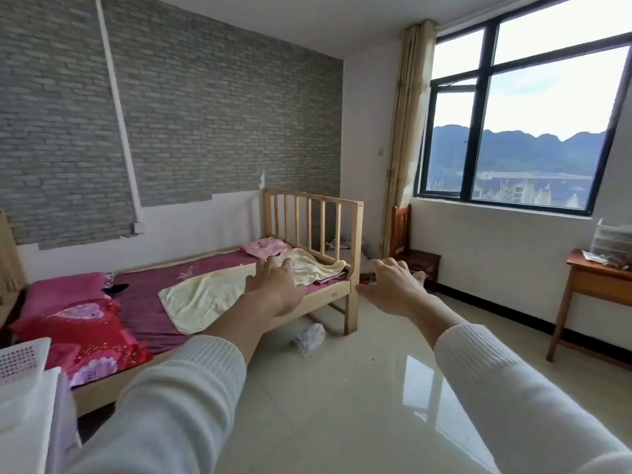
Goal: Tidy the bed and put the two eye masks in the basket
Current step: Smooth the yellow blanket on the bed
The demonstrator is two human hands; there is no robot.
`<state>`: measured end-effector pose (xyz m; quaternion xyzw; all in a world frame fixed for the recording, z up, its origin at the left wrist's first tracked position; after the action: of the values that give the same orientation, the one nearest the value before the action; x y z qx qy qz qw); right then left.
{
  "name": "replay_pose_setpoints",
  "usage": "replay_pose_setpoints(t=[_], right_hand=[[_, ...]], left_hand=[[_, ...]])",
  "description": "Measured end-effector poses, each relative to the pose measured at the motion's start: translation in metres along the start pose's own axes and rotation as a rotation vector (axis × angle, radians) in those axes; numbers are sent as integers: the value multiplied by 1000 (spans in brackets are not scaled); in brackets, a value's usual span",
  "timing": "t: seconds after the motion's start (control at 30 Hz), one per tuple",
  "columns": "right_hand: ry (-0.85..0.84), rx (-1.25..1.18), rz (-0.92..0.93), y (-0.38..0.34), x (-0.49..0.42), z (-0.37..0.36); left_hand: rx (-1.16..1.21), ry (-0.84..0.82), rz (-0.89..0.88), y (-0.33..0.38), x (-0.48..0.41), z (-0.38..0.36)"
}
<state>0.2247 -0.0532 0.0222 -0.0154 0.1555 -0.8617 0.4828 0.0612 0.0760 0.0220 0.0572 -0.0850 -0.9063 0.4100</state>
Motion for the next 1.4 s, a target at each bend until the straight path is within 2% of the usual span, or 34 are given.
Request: replay_pose_setpoints(t=[0.17, 0.4, 0.83, 1.1, 1.4], right_hand=[[38, -58, -15, 2, -96, -1], [9, -38, -51, 31, -238, -26], [-20, 43, -25, 122, -568, -59], [-85, 11, 4, 143, -760, -135], [-175, 11, -14, 148, -998, -223]], left_hand=[[14, 0, 7, -16, -103, 7], [17, -29, -12, -24, -246, -11], [35, 15, -16, -1, -573, -32], [72, -24, -1, -25, -763, -81], [34, -73, -6, -91, -998, -138]])
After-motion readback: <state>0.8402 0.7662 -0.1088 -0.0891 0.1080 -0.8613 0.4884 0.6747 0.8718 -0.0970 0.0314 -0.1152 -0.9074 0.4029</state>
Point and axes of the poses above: each hand's wrist, its own x-axis away from the middle knuckle, its own z-axis out of the back of the hand, y = z × x, the point moved 10 cm from there along -x, towards the middle knuckle, and after that the axes turned 11 degrees about -y, right-handed, at the moved point
